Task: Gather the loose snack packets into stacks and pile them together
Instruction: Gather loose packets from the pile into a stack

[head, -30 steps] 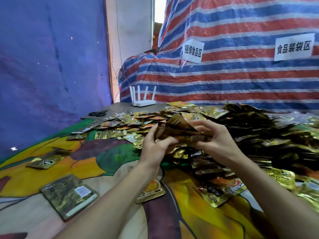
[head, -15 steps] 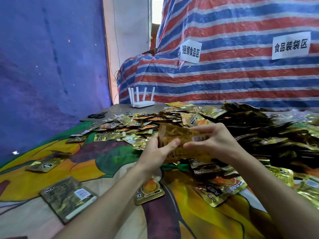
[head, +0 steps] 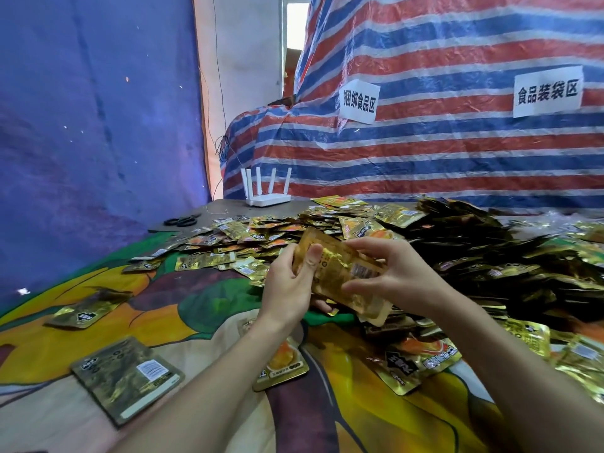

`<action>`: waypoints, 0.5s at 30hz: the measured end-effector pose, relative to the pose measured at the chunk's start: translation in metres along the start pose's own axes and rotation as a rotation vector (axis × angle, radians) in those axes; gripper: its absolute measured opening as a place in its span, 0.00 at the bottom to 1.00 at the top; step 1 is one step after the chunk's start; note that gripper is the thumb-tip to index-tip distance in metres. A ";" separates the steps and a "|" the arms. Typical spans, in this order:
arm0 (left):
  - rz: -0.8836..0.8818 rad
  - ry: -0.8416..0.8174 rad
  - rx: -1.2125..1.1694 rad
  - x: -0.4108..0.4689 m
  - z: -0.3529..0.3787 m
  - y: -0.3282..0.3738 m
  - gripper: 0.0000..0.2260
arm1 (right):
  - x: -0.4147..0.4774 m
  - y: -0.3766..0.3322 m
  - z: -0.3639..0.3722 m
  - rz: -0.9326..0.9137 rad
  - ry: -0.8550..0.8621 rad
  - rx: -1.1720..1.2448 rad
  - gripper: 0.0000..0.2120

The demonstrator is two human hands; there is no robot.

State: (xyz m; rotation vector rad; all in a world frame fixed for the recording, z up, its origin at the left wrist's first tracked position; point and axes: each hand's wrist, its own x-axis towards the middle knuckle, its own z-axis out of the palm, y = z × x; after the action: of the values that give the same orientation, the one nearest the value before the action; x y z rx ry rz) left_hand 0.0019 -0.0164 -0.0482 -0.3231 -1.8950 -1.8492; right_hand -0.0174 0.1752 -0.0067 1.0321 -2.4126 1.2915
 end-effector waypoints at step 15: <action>-0.136 0.070 0.105 0.008 -0.003 0.009 0.30 | 0.008 -0.010 -0.015 -0.074 0.389 -0.500 0.21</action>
State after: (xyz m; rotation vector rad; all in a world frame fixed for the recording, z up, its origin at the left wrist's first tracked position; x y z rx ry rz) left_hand -0.0006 -0.0196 -0.0364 -0.0950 -2.0004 -1.8121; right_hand -0.0182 0.1797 0.0121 0.6506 -2.1973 0.7172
